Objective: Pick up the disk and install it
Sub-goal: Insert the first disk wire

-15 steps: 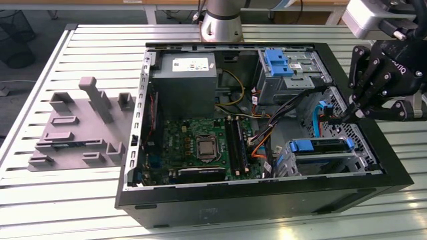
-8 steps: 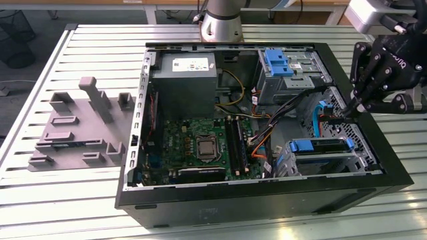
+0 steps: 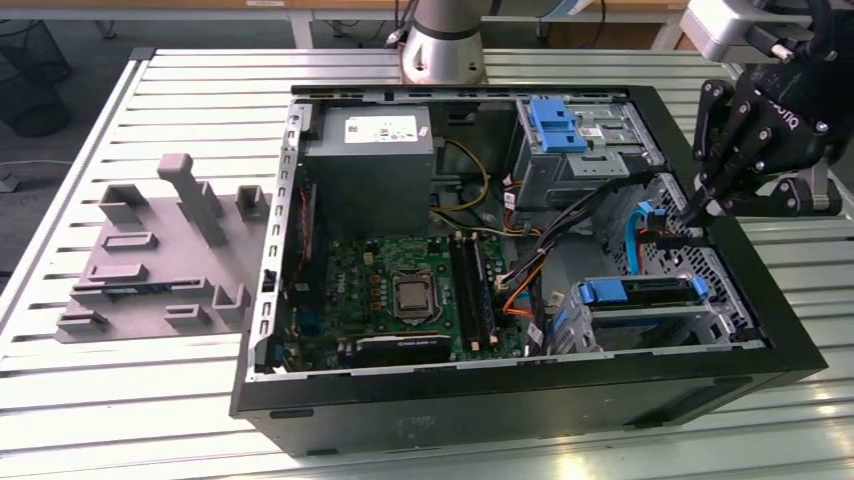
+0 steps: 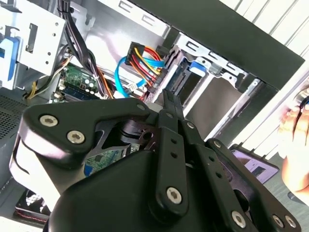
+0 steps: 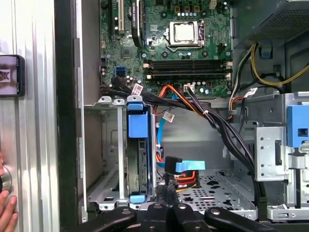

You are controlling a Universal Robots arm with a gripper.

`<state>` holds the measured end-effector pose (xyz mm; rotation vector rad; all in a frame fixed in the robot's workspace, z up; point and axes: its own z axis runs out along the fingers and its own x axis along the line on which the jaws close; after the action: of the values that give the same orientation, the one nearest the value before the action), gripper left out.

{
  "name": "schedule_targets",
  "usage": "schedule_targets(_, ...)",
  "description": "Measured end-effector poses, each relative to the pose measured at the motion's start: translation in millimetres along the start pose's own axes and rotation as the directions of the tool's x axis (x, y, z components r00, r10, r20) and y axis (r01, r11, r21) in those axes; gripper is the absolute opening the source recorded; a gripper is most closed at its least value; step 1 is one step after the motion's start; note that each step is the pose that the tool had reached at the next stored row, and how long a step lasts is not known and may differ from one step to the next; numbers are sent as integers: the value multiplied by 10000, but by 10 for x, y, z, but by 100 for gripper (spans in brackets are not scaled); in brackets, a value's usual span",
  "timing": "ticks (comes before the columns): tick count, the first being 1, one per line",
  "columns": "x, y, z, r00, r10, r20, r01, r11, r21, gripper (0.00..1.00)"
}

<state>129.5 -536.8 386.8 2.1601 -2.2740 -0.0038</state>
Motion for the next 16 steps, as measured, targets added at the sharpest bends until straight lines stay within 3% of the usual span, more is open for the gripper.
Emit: schedule_targets(16, -31, 1, 110, 10000, 0, 1, 0, 10000, 0, 11)
